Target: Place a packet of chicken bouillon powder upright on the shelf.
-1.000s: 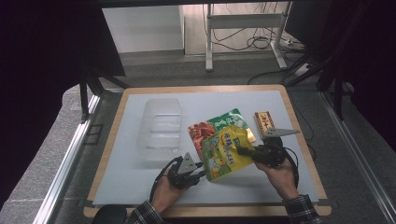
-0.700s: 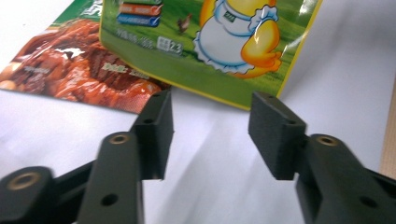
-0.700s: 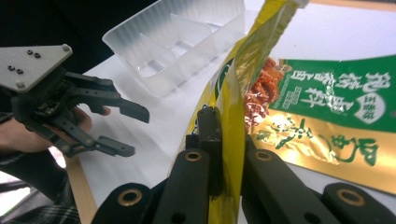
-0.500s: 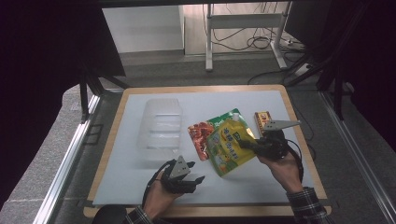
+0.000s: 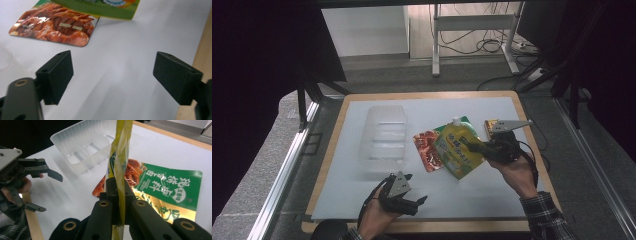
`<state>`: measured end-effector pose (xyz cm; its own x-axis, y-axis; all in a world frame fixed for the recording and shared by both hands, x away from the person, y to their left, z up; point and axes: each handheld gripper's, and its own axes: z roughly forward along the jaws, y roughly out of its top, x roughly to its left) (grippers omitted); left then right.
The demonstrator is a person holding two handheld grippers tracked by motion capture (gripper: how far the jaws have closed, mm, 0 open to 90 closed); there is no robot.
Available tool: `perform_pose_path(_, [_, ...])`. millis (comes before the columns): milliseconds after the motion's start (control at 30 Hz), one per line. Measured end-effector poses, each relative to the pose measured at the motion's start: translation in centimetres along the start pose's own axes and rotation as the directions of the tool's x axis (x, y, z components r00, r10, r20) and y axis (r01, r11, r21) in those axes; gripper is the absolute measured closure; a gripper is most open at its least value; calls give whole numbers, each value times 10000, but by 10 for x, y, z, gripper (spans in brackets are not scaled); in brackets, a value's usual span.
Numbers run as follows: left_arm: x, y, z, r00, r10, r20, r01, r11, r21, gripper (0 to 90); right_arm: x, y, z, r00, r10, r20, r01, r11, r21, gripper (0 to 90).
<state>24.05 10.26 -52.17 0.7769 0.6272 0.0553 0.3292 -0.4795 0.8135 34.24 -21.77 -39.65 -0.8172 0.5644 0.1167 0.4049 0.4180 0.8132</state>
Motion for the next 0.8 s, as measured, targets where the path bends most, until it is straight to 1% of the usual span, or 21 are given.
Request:
perform_pose_path(100, [1, -2, -2, 10000, -61, -12, 61, 10000, 46, 120, 0, 6, 0, 9997, -222, 102, 222, 9998, 26, 890])
perform_pose_path(200, [1, -4, -3, 9998, -182, -58, 183, 9997, 173, 96, -2, 12, 0, 9994, -315, 149, 315, 9995, 5, 890])
perform_pose_path(300, [2, -5, -5, 9994, -359, -12, 360, 9991, 224, 73, -4, 18, 0, 9991, -411, 127, 411, 9992, 2, 890])
perform_pose_path(367, [3, -6, -6, 9989, -441, -124, 444, 9986, 276, 68, -5, 23, 2, 9989, -462, 103, 462, 9989, 13, 890])
perform_pose_path(433, [3, -7, -7, 9993, -350, -158, 356, 9986, 381, 49, -6, 27, 4, 9983, -582, 47, 581, 9983, 16, 890])
perform_pose_path(533, [2, -8, -10, 9993, -383, -49, 385, 9988, 312, 35, -8, 33, 8, 9974, -721, -87, 721, 9974, 21, 890])
perform_pose_path(600, [2, -9, -12, 9993, -356, -68, 357, 9990, 283, 31, -9, 38, 12, 9964, -833, -182, 834, 9965, 52, 890])
perform_pose_path(800, [4, -14, -14, 9995, -284, -151, 290, 9987, 421, 14, -13, 52, 21, 9949, -943, -356, 945, 9955, 38, 890])
